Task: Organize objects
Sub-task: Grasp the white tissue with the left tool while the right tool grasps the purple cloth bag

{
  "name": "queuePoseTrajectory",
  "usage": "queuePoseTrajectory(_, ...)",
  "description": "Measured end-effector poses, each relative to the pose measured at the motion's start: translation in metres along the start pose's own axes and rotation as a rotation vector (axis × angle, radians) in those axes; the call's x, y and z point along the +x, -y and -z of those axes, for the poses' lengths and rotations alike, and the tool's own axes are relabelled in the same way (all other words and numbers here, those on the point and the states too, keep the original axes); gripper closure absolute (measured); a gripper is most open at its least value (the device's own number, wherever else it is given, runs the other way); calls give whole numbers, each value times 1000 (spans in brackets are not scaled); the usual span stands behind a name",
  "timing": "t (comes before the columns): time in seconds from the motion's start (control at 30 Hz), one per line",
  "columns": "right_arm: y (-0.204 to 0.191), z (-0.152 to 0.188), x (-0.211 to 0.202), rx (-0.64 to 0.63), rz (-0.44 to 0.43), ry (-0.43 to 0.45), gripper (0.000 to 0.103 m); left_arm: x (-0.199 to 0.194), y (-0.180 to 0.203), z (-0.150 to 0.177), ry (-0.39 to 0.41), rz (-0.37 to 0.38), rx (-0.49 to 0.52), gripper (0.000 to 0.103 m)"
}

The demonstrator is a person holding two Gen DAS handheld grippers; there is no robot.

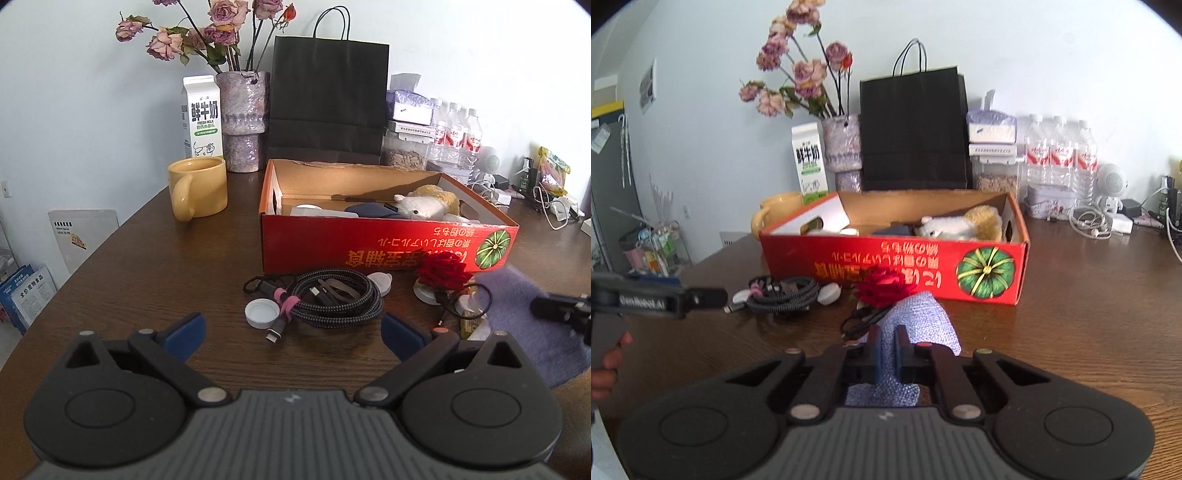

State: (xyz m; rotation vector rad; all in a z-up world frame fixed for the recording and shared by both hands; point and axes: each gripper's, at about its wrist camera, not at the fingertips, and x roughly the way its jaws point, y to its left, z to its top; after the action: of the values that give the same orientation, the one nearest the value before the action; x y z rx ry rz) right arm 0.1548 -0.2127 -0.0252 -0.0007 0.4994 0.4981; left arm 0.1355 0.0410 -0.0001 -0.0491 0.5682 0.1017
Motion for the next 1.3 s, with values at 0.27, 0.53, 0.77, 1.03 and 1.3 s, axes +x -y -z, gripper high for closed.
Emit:
queuePoseTrajectory(0.27,17,-7,-23,16,13,59,97,-3,21,5,-12,35,29,0)
queuePoseTrajectory(0.53,36,-5,-34,43,17,90,97,1,56,9,-49,115,84,0)
queuePoseTrajectory(0.77,54,-3,-40,64,3,118,97,10,89,11,-125,213,146,0)
queuePoseTrajectory(1.03,70,-1,-38,74,-17,123,97,25,125,16,-209,301,214,0)
queuePoseTrajectory(1.3,81,1,-34,83,-45,120,97,42,141,20,-256,296,263,0)
